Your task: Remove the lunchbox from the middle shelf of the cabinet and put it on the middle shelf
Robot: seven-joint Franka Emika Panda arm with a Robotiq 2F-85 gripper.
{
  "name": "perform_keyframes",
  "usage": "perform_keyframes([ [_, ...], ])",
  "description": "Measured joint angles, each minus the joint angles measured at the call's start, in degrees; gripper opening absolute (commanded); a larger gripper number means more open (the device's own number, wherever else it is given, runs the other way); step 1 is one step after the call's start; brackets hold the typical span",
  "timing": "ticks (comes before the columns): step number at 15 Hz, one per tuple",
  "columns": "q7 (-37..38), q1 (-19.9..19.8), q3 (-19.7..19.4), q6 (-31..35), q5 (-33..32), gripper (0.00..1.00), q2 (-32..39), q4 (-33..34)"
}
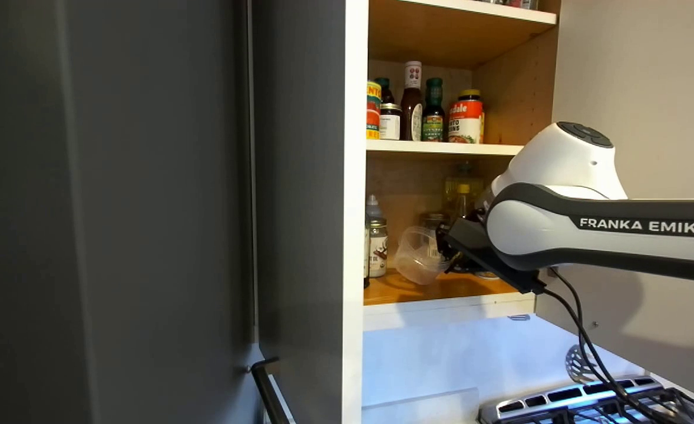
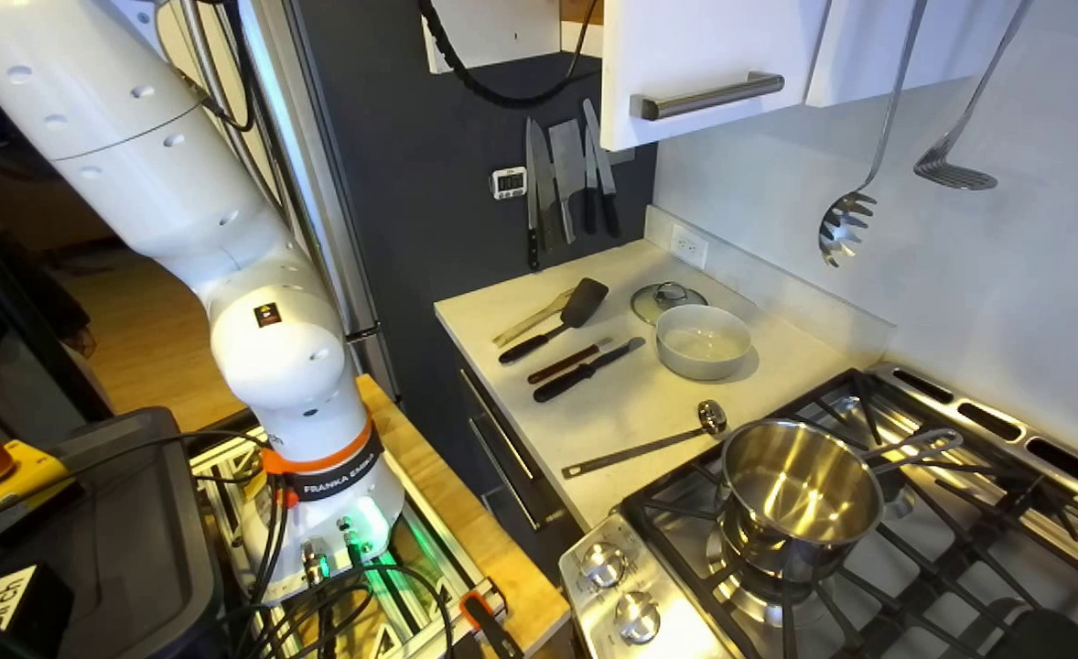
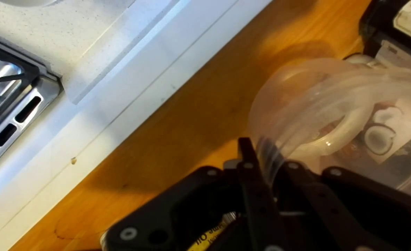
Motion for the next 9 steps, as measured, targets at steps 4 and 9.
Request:
perform_keyframes([
  [4,-1.3,0.6,0.3,-1.1,-1.6,0.03,-3.4,-1.7],
  [9,-3.3,1.0,1.8,-11.4,-4.1,0.03,-10.3,-2.4],
])
